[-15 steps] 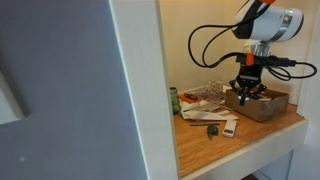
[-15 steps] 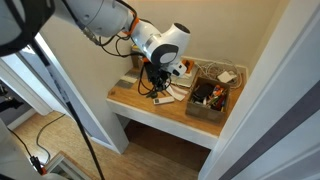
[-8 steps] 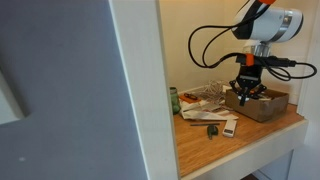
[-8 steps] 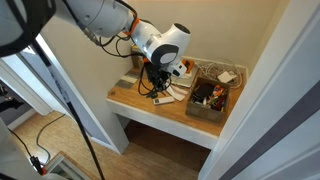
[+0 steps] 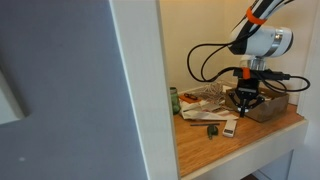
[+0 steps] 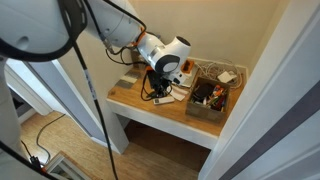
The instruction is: Press a button of the white remote controller
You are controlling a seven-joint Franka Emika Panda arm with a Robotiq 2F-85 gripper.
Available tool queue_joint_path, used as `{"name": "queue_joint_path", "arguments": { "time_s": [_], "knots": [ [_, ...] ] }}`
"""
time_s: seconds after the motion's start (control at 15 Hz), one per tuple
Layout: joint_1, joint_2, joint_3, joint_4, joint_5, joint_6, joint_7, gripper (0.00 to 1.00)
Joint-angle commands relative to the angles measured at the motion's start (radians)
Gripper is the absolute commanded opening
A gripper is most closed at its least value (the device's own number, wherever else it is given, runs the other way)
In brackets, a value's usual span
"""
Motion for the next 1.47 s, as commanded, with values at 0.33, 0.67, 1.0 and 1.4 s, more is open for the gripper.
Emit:
{"name": "queue_joint_path", "arguments": {
  "time_s": [0.33,0.67,1.0,1.4],
  "knots": [
    [0.008,0.138,-0.002,0.131,0.003,-0.041,0.045,0.0],
    [0.006,0.193,0.006,0.189,0.013,-0.082,0.057,0.0],
    [0.011,0.238,0.011,0.233,0.016,-0.084,0.065,0.0],
    [0.011,0.281,0.017,0.28,0.02,-0.088,0.069,0.0]
  ]
}}
